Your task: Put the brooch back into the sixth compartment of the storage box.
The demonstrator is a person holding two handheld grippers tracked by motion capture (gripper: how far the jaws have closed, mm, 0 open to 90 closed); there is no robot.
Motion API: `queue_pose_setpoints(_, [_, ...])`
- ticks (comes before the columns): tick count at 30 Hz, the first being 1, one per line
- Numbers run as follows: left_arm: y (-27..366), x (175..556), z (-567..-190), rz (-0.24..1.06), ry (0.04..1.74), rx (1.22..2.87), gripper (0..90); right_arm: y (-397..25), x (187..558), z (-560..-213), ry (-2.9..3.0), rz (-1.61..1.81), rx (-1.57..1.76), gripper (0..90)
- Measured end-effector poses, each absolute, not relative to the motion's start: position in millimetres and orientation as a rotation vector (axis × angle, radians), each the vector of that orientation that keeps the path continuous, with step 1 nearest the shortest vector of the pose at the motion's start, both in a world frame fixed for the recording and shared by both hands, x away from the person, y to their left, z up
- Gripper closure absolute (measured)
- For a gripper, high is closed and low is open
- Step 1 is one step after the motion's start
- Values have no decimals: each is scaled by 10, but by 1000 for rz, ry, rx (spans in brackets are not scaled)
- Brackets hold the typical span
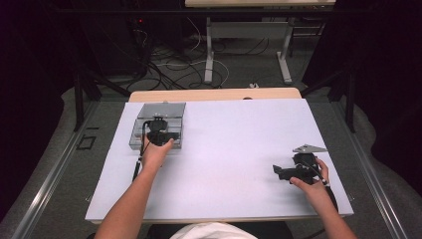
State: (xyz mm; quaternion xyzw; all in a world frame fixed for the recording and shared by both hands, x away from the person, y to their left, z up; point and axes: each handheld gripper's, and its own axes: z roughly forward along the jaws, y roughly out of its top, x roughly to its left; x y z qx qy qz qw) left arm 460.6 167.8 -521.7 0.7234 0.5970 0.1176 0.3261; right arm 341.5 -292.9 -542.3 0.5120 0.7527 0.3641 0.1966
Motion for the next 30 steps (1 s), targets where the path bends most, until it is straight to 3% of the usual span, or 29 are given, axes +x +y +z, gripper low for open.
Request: queue_pose_setpoints(30, [1771, 4517, -5075, 384, 1499, 1860, 457, -2936, 3412, -5421, 2101, 1022, 1439, 0])
